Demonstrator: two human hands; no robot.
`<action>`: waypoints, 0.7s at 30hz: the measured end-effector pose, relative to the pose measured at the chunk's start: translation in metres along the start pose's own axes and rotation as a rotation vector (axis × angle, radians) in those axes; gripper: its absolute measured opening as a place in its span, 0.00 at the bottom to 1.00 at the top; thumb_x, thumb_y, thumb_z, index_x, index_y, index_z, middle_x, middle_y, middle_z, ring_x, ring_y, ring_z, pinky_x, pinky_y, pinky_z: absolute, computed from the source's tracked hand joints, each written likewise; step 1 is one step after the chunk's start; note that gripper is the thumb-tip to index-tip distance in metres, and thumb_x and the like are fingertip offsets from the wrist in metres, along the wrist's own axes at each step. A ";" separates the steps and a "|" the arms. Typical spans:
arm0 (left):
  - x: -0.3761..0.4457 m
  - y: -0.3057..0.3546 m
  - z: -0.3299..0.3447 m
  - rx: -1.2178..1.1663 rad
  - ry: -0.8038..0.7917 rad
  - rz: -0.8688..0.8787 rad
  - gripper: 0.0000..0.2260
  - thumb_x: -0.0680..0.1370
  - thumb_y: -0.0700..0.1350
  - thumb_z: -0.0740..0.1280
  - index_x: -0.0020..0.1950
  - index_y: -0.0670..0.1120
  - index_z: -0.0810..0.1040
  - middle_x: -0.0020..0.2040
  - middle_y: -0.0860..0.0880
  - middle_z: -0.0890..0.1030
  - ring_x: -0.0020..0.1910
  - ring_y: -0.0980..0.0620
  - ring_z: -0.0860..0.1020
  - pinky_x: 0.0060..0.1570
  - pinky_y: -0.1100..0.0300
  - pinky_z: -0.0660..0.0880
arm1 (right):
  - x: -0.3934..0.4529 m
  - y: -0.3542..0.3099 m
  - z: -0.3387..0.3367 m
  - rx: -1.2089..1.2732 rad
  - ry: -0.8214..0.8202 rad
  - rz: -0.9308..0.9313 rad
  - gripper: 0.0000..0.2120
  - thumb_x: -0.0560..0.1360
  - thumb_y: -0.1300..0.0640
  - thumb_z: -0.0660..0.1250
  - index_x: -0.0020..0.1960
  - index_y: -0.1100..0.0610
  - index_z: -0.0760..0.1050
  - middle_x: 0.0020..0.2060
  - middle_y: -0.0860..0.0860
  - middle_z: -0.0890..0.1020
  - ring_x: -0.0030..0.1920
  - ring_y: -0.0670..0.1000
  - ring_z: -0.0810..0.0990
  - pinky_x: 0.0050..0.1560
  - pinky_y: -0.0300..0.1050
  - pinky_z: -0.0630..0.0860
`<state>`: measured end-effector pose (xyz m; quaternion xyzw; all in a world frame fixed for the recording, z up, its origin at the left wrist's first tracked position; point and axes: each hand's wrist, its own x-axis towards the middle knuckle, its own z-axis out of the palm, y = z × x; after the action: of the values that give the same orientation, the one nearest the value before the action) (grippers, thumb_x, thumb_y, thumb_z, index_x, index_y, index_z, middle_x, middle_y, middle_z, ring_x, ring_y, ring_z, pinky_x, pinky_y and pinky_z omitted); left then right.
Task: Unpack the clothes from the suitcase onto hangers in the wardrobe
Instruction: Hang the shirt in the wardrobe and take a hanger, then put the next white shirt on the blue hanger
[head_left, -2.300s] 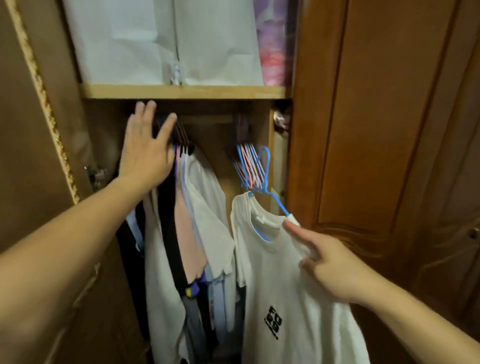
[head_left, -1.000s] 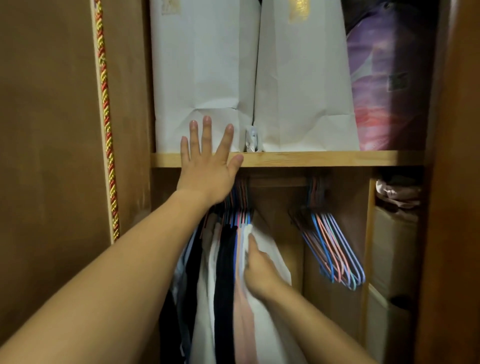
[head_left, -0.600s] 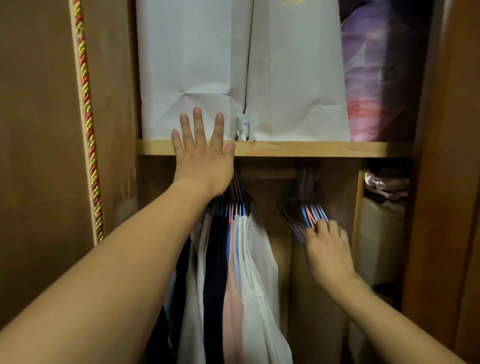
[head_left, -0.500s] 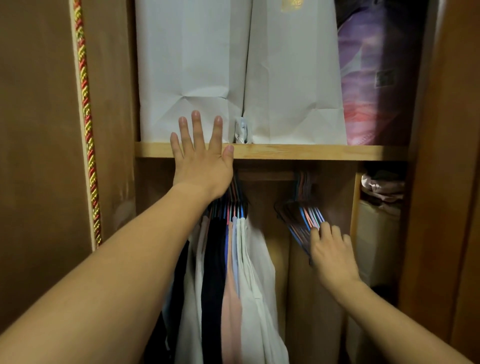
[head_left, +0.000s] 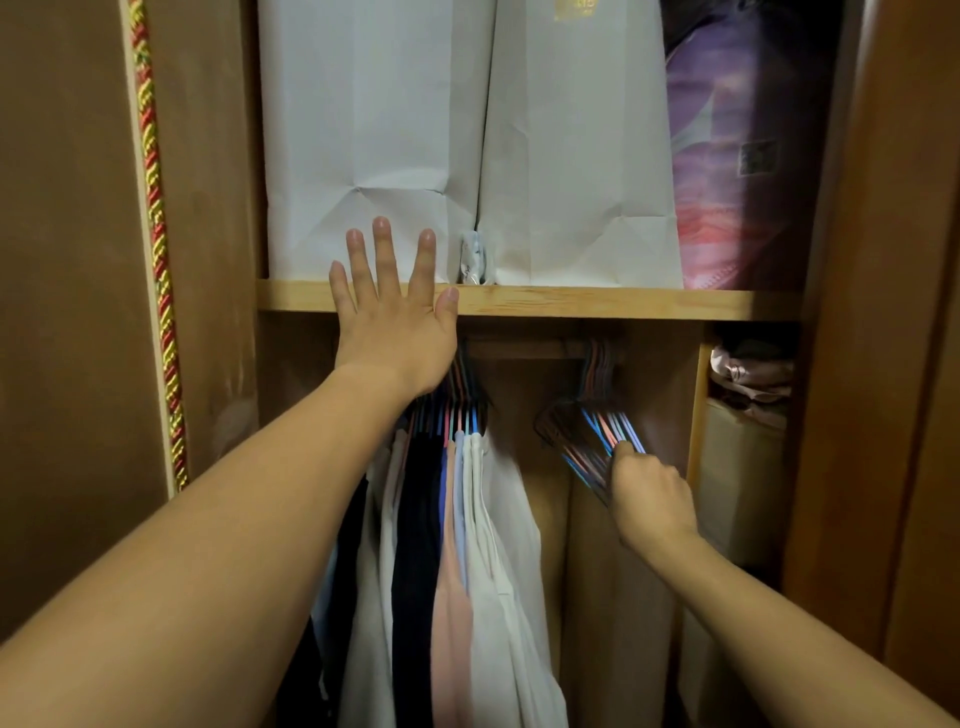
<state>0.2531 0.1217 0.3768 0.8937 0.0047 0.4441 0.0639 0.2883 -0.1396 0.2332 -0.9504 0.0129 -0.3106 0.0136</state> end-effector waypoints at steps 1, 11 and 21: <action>0.000 0.000 0.000 0.001 -0.002 -0.001 0.28 0.84 0.60 0.39 0.80 0.55 0.31 0.79 0.42 0.28 0.77 0.38 0.27 0.75 0.38 0.31 | 0.004 -0.004 -0.001 0.074 0.033 0.011 0.08 0.80 0.62 0.62 0.59 0.59 0.71 0.50 0.57 0.83 0.49 0.62 0.83 0.42 0.52 0.76; 0.000 0.001 -0.002 0.008 -0.033 -0.026 0.28 0.84 0.60 0.39 0.80 0.55 0.31 0.79 0.42 0.28 0.77 0.39 0.27 0.75 0.38 0.31 | -0.046 -0.012 0.000 0.262 0.210 -0.032 0.07 0.82 0.58 0.58 0.56 0.58 0.72 0.41 0.58 0.83 0.42 0.64 0.83 0.40 0.55 0.77; -0.242 0.126 0.118 -0.797 -0.031 -0.124 0.32 0.75 0.39 0.62 0.80 0.44 0.61 0.79 0.35 0.54 0.79 0.39 0.57 0.78 0.55 0.55 | -0.356 0.110 0.054 0.528 0.113 0.192 0.15 0.82 0.49 0.55 0.55 0.54 0.77 0.40 0.52 0.83 0.40 0.54 0.82 0.38 0.50 0.76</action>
<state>0.1941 -0.0318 0.1299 0.8036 -0.1147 0.3929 0.4320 0.0319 -0.2367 -0.0242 -0.8895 0.0223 -0.3529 0.2893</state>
